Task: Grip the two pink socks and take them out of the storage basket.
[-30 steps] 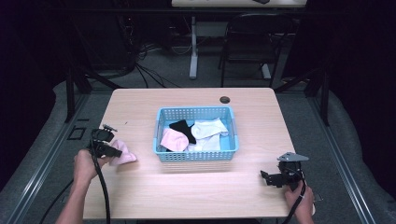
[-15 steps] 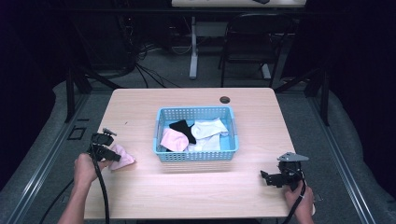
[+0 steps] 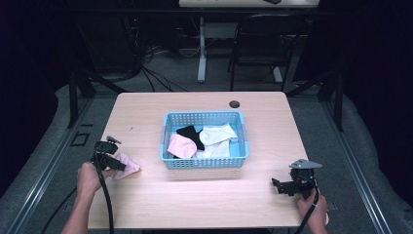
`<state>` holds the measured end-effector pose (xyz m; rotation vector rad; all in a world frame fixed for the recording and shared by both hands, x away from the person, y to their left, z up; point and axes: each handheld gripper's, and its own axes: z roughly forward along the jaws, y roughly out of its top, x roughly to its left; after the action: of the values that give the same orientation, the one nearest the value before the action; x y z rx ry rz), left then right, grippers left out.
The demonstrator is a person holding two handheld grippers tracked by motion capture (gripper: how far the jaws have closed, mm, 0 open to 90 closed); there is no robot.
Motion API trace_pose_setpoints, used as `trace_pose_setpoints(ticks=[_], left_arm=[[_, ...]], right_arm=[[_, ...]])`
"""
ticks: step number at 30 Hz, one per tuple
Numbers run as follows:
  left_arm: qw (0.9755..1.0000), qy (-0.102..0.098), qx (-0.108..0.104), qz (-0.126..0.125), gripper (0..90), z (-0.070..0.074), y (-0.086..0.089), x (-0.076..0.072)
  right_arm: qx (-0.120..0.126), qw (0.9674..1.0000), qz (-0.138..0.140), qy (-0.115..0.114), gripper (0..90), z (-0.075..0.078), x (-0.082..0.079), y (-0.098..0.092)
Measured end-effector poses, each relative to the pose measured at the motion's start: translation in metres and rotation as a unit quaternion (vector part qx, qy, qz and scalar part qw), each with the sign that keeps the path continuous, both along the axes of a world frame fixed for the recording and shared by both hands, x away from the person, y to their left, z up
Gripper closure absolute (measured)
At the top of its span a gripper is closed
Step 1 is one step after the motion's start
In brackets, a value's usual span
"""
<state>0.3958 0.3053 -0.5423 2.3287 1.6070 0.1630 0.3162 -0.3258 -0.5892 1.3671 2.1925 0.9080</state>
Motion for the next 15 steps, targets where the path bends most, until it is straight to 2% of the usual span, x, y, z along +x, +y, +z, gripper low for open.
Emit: trace_pose_setpoints(ticks=[2, 3, 4, 8, 9, 12, 15], left_arm=[[1.0, 0.001, 0.002, -0.002, 65.4, 0.002, 0.0, -0.001], [1.0, -0.001, 0.005, 0.002, 65.4, 0.003, 0.0, -0.001], [1.0, -0.001, 0.007, 0.005, 57.1, 0.005, 0.0, -0.002], [0.9998, -0.014, 0.003, 0.017, 33.8, 0.017, 0.002, -0.004], [0.9997, -0.015, 0.001, 0.017, 33.8, 0.019, 0.002, -0.005], [0.9993, -0.032, -0.002, 0.019, 21.0, 0.033, 0.002, -0.008], [0.9989, -0.043, -0.001, 0.016, 15.0, 0.043, 0.0, -0.01]], right_arm=[[0.002, 1.0, -0.002, -0.001, 0.0, 0.0, 0.0, 0.0], [0.002, 1.0, -0.002, -0.001, 0.0, 0.0, 0.0, 0.0], [0.002, 1.0, -0.002, -0.001, 0.0, 0.0, 0.0, 0.0], [0.002, 1.0, -0.002, -0.001, 0.0, 0.0, 0.0, 0.0], [0.002, 1.0, -0.002, -0.001, 0.0, 0.0, 0.0, 0.0], [0.002, 1.0, -0.002, -0.001, 0.0, 0.0, 0.0, 0.0], [0.002, 1.0, -0.002, -0.001, 0.0, 0.0, 0.0, 0.0]])
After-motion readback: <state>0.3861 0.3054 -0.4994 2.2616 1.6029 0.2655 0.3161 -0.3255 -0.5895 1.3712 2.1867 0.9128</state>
